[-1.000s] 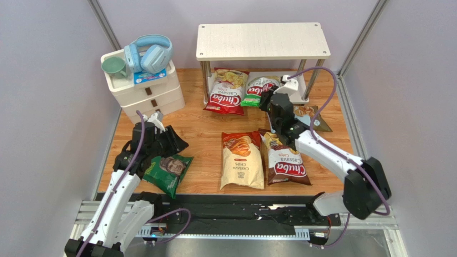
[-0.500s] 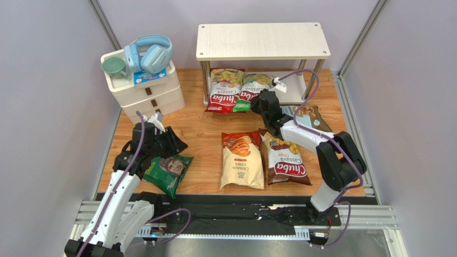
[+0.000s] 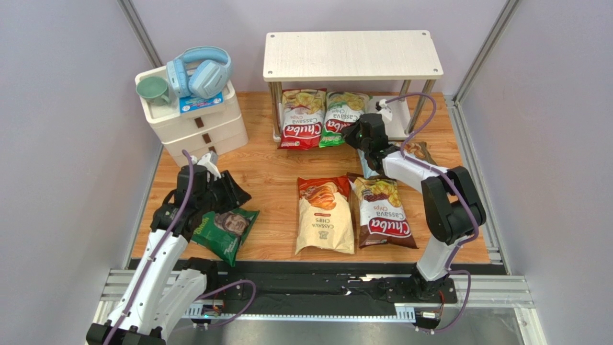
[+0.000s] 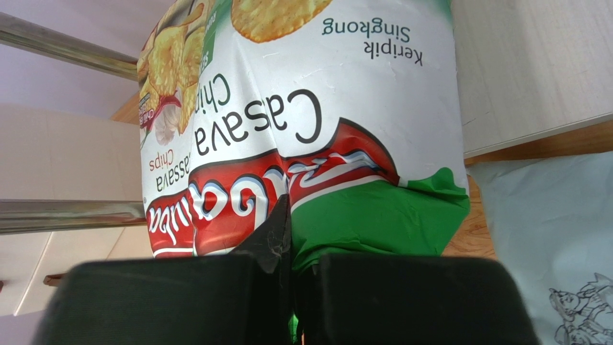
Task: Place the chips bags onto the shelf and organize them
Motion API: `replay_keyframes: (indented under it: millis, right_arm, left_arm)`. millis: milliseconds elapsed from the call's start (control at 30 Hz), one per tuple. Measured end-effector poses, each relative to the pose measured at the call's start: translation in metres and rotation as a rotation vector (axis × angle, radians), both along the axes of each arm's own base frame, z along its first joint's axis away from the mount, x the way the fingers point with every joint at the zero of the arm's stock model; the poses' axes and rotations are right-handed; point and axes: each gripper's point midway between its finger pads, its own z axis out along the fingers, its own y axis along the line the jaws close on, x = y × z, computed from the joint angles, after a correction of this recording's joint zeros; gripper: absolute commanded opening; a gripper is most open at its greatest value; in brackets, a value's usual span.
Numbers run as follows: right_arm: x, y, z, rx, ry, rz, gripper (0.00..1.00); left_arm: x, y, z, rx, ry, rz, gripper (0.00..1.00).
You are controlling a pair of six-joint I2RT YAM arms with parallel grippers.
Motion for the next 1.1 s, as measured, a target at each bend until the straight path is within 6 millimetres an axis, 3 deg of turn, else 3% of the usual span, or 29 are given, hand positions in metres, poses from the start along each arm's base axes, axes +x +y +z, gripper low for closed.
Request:
replay_keyframes:
  millis: [200,500,700,733,800,833,867,967,1100]
  right_arm:
    - [0.003,-0.006,-0.007,0.009,0.036,0.023,0.00]
    - [0.026,0.000,-0.010,0.048,0.052,0.083,0.00]
    - [0.023,0.002,-0.013,0.047,0.059,0.104,0.19]
    - [0.020,0.001,-0.017,0.044,0.066,0.104,0.33]
    - [0.012,-0.002,-0.026,0.040,0.084,0.102,0.48]
    - [0.006,-0.003,-0.030,0.037,0.096,0.104,0.64]
    - [0.000,-0.004,-0.034,0.035,0.109,0.108,0.70]
    - [-0.019,-0.008,-0.052,0.019,0.170,0.118,0.80]
    - [-0.034,-0.009,-0.068,0.003,0.231,0.140,0.84]
  left_arm:
    - [0.001,0.000,0.000,0.000,0.000,0.000,0.45]
    - [0.001,0.000,-0.002,0.002,0.011,-0.001,0.45]
    - [0.001,0.000,-0.003,0.003,0.010,-0.001,0.45]
    - [0.001,0.000,-0.003,0.003,0.011,-0.001,0.45]
    - [0.001,0.000,-0.002,0.003,0.010,-0.002,0.45]
    - [0.001,0.000,-0.002,0.003,0.010,-0.002,0.45]
    - [0.001,0.000,-0.002,0.002,0.009,-0.002,0.45]
    - [0.001,-0.001,-0.002,0.002,0.009,-0.003,0.46]
    - [0.002,-0.001,-0.005,0.003,0.020,-0.004,0.45]
